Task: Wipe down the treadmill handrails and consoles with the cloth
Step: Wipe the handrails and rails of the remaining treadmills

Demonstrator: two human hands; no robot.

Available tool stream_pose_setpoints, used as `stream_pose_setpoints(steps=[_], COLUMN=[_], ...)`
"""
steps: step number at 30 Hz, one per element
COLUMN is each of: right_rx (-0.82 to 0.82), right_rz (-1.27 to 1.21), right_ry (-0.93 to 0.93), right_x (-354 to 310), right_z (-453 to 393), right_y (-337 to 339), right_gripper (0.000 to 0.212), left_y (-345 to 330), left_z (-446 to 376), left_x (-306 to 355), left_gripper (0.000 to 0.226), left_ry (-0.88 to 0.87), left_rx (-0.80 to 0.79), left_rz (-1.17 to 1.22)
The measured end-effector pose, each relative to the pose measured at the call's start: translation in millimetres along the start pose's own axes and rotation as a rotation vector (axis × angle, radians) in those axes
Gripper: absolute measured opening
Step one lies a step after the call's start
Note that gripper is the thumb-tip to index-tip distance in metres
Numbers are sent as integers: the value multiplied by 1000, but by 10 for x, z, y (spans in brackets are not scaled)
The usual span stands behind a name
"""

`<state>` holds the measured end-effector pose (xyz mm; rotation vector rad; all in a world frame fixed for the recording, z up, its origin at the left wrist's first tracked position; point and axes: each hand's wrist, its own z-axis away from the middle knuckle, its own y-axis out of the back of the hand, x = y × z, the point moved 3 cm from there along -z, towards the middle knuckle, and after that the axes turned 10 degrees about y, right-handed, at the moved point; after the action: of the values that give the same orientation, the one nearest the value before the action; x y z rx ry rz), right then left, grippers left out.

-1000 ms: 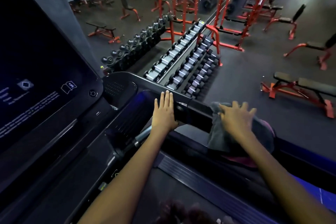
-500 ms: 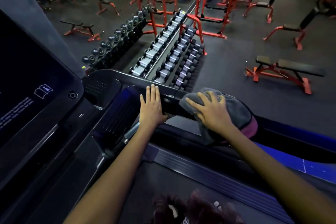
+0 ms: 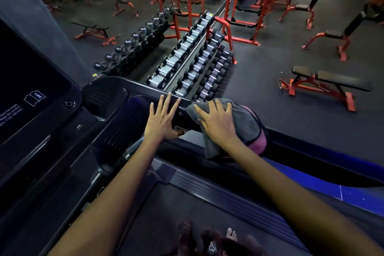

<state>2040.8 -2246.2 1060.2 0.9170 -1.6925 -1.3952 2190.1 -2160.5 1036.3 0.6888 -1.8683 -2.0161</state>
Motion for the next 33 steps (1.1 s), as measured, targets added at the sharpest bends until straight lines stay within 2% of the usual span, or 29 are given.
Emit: stream_pose_setpoints(steps=[5,11,14,19,22,24,28,33], right_rx=[120,68,98,160,230,208,79,70], right_rz=[-1,-99,-163,-65,-46,-58,-175,-195], right_ry=[-29,-137,-71,78,45,-3,-50,52], right_x=[337,286,147,216,385,429,294,235], right_z=[405,121,-82,87,268,268,9,-61], right_y=[-27,14,18,-16,-45,-38,16,23], right_gripper=[42,39,38,44,36,32,38,42], left_y=[-20,-47,-60,-76,-88,-82,-74,-79], left_z=[-11,-37,-41,-53,-60,-62,-59,-52], left_x=[-5,-13,-14,-20,-18,-20,-19,-19], left_gripper=[109,108,108,107,107,108,107,107], left_ry=[15,15,19,20,16,19,26,34], left_rx=[-41,-5,-4,-4,16,26,23,18], left_rz=[60,113,112,112,120,132,129,112])
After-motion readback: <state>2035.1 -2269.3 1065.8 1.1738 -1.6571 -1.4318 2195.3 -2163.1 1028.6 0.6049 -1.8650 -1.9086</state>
